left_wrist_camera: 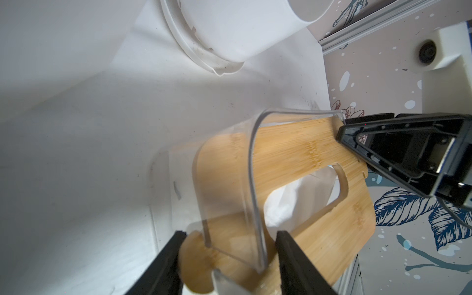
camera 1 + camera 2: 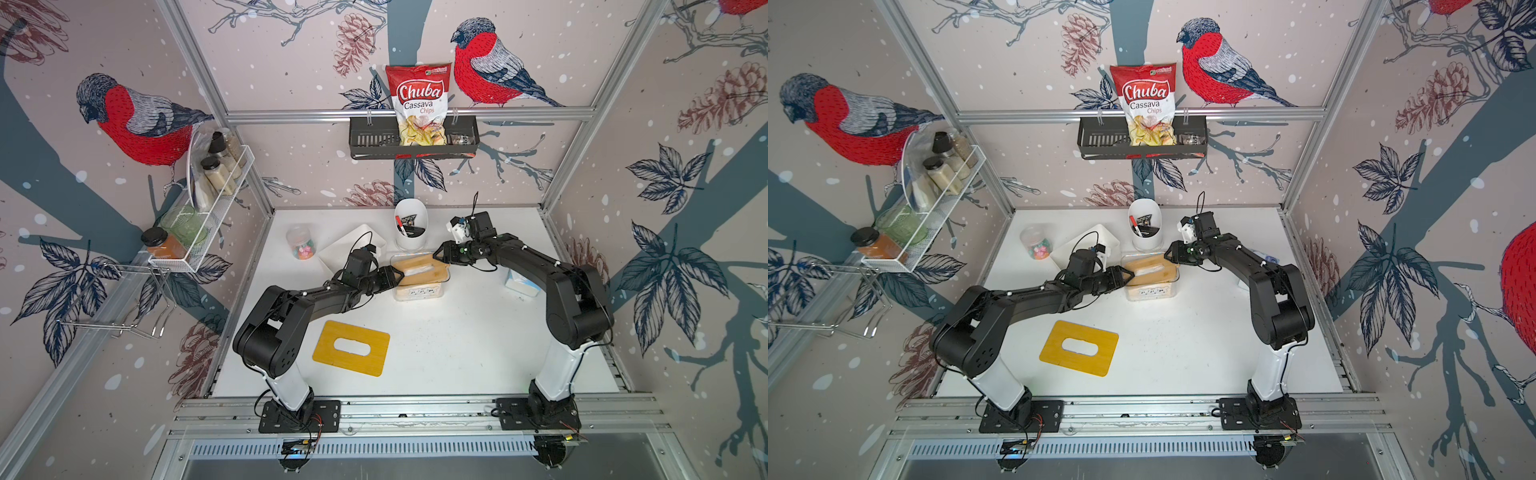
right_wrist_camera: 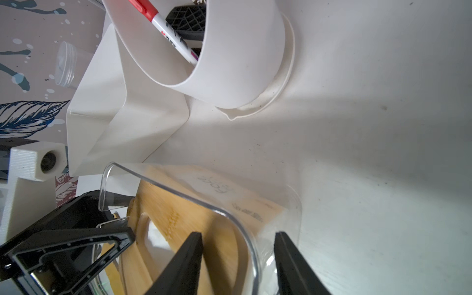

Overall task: Put the tissue paper into the tissue box
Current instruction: Close the box lid on the tissue box.

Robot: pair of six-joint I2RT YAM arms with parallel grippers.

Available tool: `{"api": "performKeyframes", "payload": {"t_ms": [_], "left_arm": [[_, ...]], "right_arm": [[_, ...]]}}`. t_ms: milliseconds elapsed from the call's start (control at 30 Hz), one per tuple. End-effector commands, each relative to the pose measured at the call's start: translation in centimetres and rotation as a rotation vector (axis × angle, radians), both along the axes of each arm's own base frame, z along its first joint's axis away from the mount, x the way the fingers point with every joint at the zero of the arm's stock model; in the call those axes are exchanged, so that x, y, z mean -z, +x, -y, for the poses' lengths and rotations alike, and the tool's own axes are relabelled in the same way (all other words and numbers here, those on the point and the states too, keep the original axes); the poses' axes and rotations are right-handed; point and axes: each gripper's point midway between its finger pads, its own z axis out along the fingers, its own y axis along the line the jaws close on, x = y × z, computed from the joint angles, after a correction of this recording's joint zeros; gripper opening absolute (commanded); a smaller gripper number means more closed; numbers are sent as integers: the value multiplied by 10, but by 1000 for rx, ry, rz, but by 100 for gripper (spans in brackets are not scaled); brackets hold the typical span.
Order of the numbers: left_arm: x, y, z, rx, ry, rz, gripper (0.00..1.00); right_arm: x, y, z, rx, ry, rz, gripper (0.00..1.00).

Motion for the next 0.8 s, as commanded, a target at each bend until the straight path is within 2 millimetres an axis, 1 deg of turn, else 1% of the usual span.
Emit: {"api": "performKeyframes", "payload": {"t_ms": [0, 100, 333, 533, 633, 767], "left_arm": [[3, -6, 3, 34, 7, -14, 58], [4, -6, 4, 36, 6, -16, 58], [2, -5, 7, 48, 21, -4, 58], [-16, -2, 14, 55, 13, 43, 60], [-26, -2, 16, 52, -14, 61, 62], [-35, -4, 19, 56, -60, 66, 62]], "right_arm": [[8, -14, -1, -13, -30, -32, 48], [7, -17, -5, -11, -34, -30, 46], [3, -22, -18, 0, -36, -26, 45], [8, -28, -23, 19, -57, -38, 44], [10, -29, -22, 30, -61, -41, 44], [10, -27, -16, 41, -65, -39, 47]]}}
